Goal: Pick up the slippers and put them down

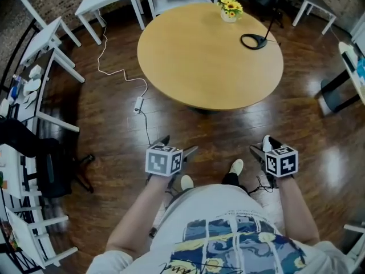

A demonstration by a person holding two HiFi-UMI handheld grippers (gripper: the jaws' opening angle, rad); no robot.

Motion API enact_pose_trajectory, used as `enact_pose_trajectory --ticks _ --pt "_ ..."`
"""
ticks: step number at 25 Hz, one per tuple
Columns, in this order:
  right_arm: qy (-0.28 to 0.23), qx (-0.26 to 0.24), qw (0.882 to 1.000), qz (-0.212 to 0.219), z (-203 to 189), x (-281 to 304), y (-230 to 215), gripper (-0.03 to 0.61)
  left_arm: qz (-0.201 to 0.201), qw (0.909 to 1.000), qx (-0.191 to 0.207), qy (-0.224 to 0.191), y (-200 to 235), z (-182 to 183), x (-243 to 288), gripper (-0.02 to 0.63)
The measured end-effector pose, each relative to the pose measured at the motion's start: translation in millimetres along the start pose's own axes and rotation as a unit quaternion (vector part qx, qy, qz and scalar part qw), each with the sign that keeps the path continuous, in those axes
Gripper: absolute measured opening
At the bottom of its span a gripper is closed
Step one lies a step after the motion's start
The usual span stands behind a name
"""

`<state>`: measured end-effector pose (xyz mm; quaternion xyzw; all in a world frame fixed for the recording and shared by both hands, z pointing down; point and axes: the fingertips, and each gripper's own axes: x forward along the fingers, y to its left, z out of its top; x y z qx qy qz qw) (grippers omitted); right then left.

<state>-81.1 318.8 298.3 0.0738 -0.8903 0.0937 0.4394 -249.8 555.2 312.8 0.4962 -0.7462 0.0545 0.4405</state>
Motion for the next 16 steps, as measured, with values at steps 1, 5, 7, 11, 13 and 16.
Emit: enact_pose_trajectory --ticks 1,5,7,11,13,16 --pt "0.000 -0.001 1.000 0.001 2.3 0.9 -2.1 0.385 -0.001 1.0000 0.000 0.003 -0.6 0.5 2.6 0.500" --pt "0.001 0.002 1.000 -0.009 6.5 13.4 -17.4 0.385 -0.012 0.9998 0.002 0.013 0.5 -0.1 24.5 0.500" --pt "0.000 0.007 1.000 -0.007 11.9 25.5 -18.7 0.385 -0.007 0.9998 0.005 0.019 9.5 2.8 25.4 0.500" --pt "0.004 0.015 1.000 -0.001 23.3 13.4 -42.9 0.385 -0.001 0.9996 0.005 0.027 -10.5 21.5 24.2 0.500" --pt "0.004 0.014 1.000 -0.009 27.3 0.2 -67.0 0.385 -0.008 0.9996 0.005 0.026 -29.2 32.0 33.7 0.500" --pt "0.004 0.011 1.000 -0.023 36.2 -14.3 -102.8 0.385 -0.016 0.9996 0.008 0.022 -51.2 51.8 51.8 0.500"
